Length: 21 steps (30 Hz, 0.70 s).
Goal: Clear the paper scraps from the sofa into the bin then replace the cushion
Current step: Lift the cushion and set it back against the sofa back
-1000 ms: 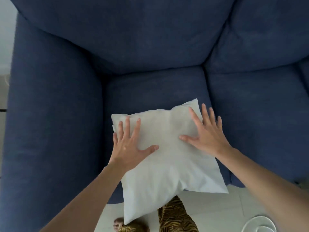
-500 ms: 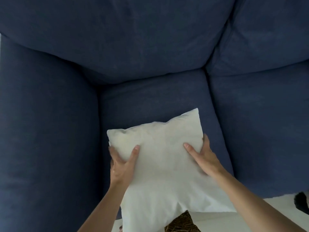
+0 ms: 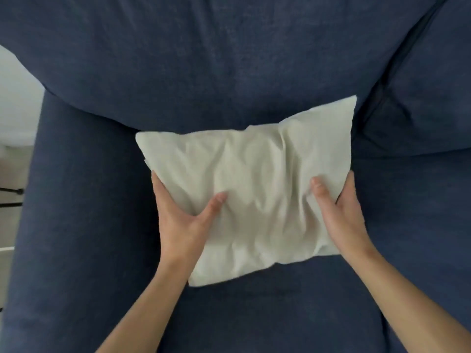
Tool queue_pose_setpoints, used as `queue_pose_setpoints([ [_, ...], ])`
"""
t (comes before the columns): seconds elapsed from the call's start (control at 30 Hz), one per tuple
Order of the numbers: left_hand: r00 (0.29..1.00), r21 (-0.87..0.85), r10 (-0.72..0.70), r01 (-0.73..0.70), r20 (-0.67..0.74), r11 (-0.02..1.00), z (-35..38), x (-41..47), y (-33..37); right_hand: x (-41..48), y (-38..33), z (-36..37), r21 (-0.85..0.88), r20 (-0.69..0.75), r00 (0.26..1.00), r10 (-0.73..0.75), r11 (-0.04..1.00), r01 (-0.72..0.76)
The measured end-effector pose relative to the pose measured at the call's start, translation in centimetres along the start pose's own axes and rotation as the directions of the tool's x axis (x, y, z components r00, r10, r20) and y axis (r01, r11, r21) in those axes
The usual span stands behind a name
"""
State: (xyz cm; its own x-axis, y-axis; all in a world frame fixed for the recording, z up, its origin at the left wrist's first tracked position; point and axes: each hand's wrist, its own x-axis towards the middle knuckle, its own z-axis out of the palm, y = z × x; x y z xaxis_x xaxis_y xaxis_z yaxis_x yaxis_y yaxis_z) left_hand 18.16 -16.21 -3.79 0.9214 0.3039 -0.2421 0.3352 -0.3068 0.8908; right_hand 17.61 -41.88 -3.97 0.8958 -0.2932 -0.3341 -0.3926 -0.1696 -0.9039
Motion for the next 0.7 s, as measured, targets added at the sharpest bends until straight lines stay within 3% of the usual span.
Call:
queue_pose_setpoints([
  [0.1, 0.983, -0.005, 0.176, -0.176, -0.044, 0.984, 0.5, 4.5, 2.6, 3.7, -2.6, 1.1, 0.035, -0.048, 0.993, -0.112, 0.993, 0.114],
  [0.27, 0.944, -0.016, 0.317, -0.320, -0.094, 0.947, 1.6, 9.5, 4.3, 8.7, -4.0, 2.7, 0.061, -0.112, 0.977, -0.181, 0.980, 0.189],
  [0.7, 0.938, 0.121, 0.347, -0.345, 0.005, 0.931, 1.2, 12.4, 0.9, 12.6, -0.1, 1.7, -0.117, -0.074, 0.967, -0.243, 0.965, 0.234],
])
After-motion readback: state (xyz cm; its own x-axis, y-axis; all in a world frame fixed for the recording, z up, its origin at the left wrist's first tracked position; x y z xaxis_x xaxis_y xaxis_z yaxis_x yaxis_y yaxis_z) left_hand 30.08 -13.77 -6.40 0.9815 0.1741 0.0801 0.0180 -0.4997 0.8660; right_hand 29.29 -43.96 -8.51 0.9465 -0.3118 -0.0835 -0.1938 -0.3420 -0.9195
